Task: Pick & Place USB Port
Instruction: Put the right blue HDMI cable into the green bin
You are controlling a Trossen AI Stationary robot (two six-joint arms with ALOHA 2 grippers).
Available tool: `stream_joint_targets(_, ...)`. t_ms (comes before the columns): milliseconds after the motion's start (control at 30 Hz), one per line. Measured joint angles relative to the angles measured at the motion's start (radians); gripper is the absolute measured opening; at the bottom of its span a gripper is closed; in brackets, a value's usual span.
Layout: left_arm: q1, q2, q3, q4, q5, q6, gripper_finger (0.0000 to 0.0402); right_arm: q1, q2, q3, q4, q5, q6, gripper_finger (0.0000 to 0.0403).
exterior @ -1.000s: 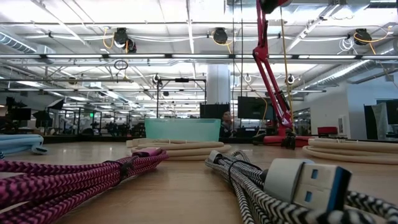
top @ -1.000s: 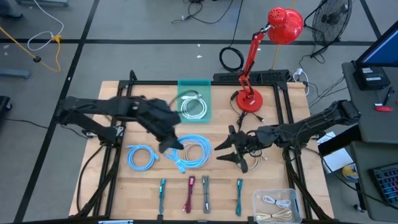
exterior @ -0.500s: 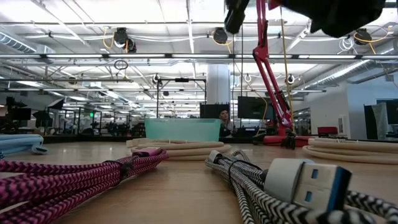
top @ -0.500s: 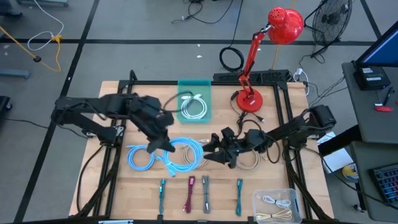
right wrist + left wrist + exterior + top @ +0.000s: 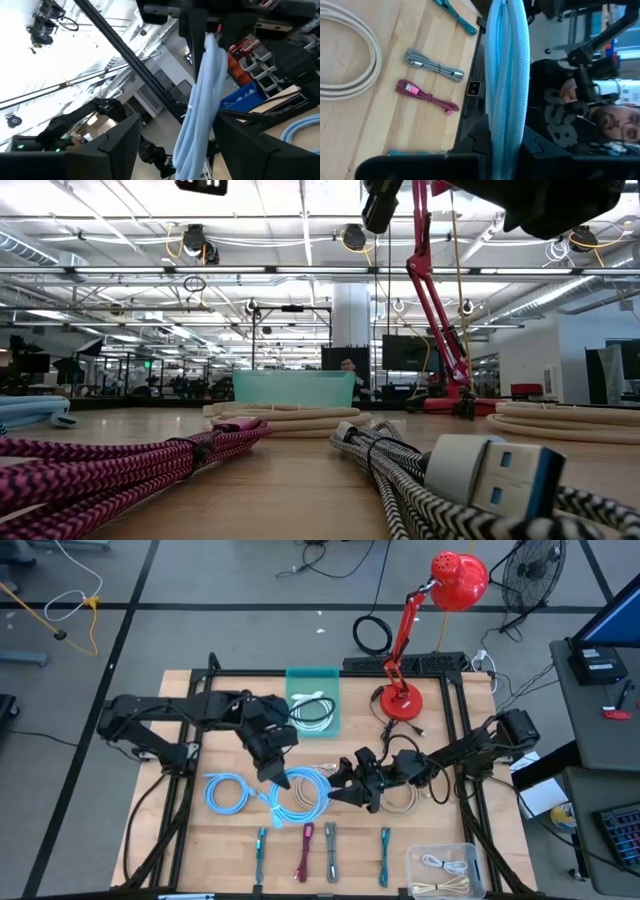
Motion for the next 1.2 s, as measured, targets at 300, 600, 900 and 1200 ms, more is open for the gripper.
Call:
stream_joint_targets(300,0.043,0.025,0.001,0.015,0.051,0.025,0.0032,-0.01,0.0,0.0,-0.039,0.025,0.012,0.022)
stream_joint_targets(600,0.049,0.079,0.0,0.017,0.081,0.076,0.0032,-0.022,0.001,0.0,-0.077,0.029,0.019,0.0144)
stream_joint_targets(900,0.086,0.058,0.0,0.04,0.058,0.112,0.0052,-0.025,0.001,0.0,-0.079,0.045,-0.016,0.0015)
stream_joint_targets(1200,0.202,-0.11,0.001,0.05,0.148,0.131,0.0124,-0.02,0.001,0.001,-0.077,0.015,0.0,0.001)
